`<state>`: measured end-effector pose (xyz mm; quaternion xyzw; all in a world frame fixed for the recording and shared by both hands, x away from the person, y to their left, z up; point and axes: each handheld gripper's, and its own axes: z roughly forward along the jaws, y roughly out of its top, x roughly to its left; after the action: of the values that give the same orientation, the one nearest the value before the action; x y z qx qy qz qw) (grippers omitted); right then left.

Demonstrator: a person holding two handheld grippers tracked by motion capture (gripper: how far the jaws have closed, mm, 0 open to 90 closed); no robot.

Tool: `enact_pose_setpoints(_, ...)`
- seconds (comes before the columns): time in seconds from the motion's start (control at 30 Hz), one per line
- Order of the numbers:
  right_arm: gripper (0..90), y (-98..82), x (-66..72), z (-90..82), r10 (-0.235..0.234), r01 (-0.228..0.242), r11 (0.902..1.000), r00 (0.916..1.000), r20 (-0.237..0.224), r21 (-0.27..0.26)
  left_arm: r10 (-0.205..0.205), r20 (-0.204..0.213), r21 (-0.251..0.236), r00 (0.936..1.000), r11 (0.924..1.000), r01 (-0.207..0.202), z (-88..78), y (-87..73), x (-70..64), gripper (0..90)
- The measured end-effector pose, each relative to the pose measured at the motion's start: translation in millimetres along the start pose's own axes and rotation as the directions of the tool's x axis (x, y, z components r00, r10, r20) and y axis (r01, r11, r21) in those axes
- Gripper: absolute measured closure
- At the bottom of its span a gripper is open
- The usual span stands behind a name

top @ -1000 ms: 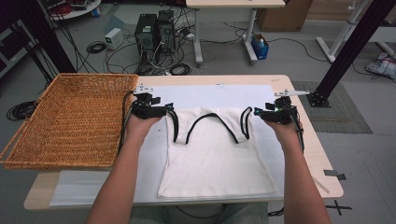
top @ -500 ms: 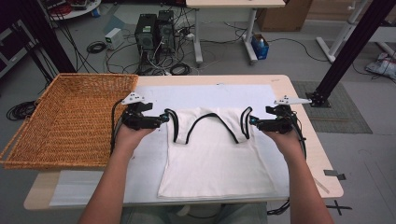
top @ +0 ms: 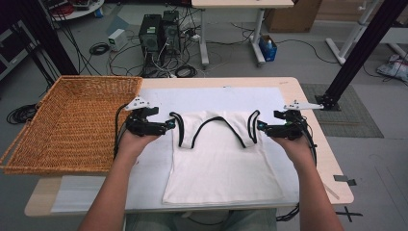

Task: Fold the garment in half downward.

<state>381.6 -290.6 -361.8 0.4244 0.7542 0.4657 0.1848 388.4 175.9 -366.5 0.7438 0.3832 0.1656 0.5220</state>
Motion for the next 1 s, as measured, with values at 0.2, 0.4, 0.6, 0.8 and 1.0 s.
enact_pose_setpoints(0.2,13.2,-1.3,-1.2,-0.9,-0.002,0.002,0.9998,1.0,0.007,0.019,-0.021,0.0,0.012,0.9998,0.9997,0.021,4.9,-1.2,0.3,11.1)
enact_pose_setpoints(0.4,13.4,-1.1,-10.3,8.4,0.014,-0.015,0.999,0.9992,0.038,0.041,-0.061,-0.023,0.033,0.9978,0.9975,0.062,24.1,-5.5,8.9,11.1)
enact_pose_setpoints(0.6,18.3,0.7,-27.6,42.1,0.027,-0.031,0.9967,0.9981,0.056,0.075,-0.106,-0.051,0.088,0.9931,0.9901,0.11,57.6,-13.0,27.0,11.2)
enact_pose_setpoints(0.8,26.4,-4.1,-54.7,91.0,0.066,-0.08,0.9846,0.9935,0.093,0.155,-0.136,-0.105,0.142,0.985,0.9783,0.151,85.3,-19.2,47.3,11.3)
enact_pose_setpoints(1.0,36.9,-2.8,-73.1,119.3,0.068,-0.101,0.9695,0.9868,0.147,0.224,-0.135,-0.164,0.221,0.9772,0.9602,0.17,109.2,-27.9,58.1,18.9)
